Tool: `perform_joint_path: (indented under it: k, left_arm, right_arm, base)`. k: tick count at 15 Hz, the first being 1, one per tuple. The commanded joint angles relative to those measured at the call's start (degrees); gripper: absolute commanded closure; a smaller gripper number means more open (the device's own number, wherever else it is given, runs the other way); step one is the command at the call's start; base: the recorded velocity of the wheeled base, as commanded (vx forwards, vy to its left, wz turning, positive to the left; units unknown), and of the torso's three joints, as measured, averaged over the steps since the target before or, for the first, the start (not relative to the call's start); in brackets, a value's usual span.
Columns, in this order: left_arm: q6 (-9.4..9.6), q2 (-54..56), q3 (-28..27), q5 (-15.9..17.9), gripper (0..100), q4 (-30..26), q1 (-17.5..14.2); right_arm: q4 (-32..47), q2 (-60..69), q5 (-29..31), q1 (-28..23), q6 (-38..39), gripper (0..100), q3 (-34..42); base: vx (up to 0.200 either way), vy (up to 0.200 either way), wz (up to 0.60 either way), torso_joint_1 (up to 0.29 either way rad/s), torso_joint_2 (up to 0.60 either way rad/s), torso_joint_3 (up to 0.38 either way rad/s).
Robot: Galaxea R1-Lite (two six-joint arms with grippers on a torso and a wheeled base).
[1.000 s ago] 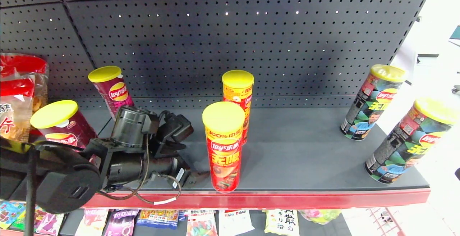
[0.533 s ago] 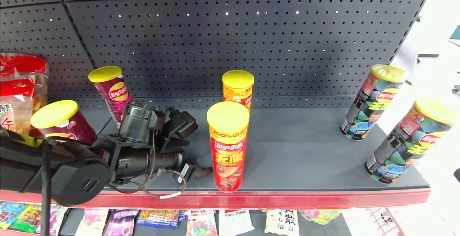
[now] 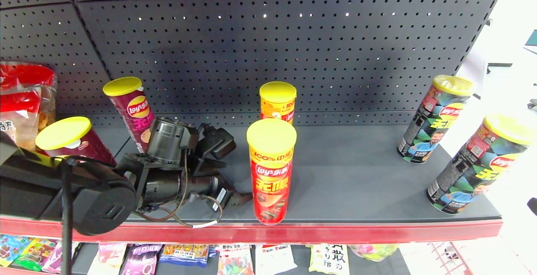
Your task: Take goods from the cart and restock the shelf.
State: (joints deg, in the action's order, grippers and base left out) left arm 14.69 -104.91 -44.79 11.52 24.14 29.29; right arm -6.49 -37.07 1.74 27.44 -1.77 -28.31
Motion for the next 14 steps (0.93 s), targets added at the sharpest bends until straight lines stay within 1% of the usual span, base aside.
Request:
perform_joint_path:
  k: [1,5,6,7,9,10,11,13,14]
  left_arm:
    - [-0.01,-0.03,-0.04,-0.01,0,0.03,0.06]
    - [-0.1,1.64,0.76,-0.01,0,0.03,-0.38]
    - [-0.1,3.4,1.63,-0.01,0,-0.06,-1.08]
    - [-0.1,6.74,3.13,0.43,0,-0.06,-2.58]
    - [-0.28,13.15,5.76,1.31,0,-0.85,-3.37]
    - [-0.8,17.11,8.05,2.37,0,-1.99,-3.45]
    - [-0.89,23.26,11.65,3.77,0,-4.45,-3.37]
    - [-0.89,30.29,15.17,5.09,0,-7.7,-2.49]
    - [-0.89,38.47,17.89,6.32,0,-11.74,-1.08]
  right_arm:
    - [-0.02,-0.19,0.01,-0.02,0.01,0,0.09]
    - [-0.02,-0.02,0.01,-0.02,0.01,0,1.32]
    - [-0.02,0.51,0.1,-0.02,-0.08,0,2.2]
    - [-0.02,1.48,0.19,-0.02,-0.08,0,4.05]
    - [0.07,2.71,0.28,-0.11,-0.17,0,5.89]
    - [0.07,2.88,0.72,-0.55,-0.17,0,6.51]
    - [0.07,2.88,0.89,-1.34,-0.17,0,6.95]
    - [0.07,2.71,0.98,-2.22,-0.34,0,7.04]
    - [0.07,2.44,0.98,-3.62,-0.52,0,7.65]
  base:
    - [0.0,0.0,0.0,0.0,0.0,0.0]
    - [0.0,0.0,0.0,0.0,0.0,0.0]
    - [0.0,0.0,0.0,0.0,0.0,0.0]
    - [0.0,0.0,0.0,0.0,0.0,0.0]
    - [0.0,0.0,0.0,0.0,0.0,0.0]
    - [0.0,0.0,0.0,0.0,0.0,0.0]
    - [0.0,0.0,0.0,0.0,0.0,0.0]
    - [0.0,0.0,0.0,0.0,0.0,0.0]
    - [0.0,0.0,0.0,0.0,0.0,0.0]
